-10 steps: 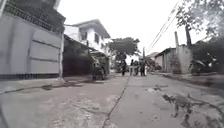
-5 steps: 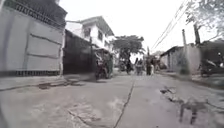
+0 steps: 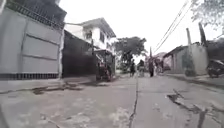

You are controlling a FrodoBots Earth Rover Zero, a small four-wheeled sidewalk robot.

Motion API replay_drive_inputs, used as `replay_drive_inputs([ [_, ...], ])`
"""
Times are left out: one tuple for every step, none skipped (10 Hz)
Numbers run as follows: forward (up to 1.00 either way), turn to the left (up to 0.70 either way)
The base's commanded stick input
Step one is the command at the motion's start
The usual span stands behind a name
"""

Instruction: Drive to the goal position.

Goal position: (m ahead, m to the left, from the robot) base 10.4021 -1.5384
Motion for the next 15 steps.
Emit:
replay_drive_inputs([
  [0.70, -0.03],
  [0.70, -0.03],
  [0.70, -0.03],
  [0.70, -0.11],
  [0.70, -0.11],
  [0.70, -0.02],
  [0.70, 0.00],
  [0.70, 0.00],
  [0.70, -0.01],
  [0.70, -0.21],
  [0.70, -0.35],
  [0.70, -0.35],
  [0.70, -0.35],
  [0.70, -0.35],
  [0.70, -0.35],
])
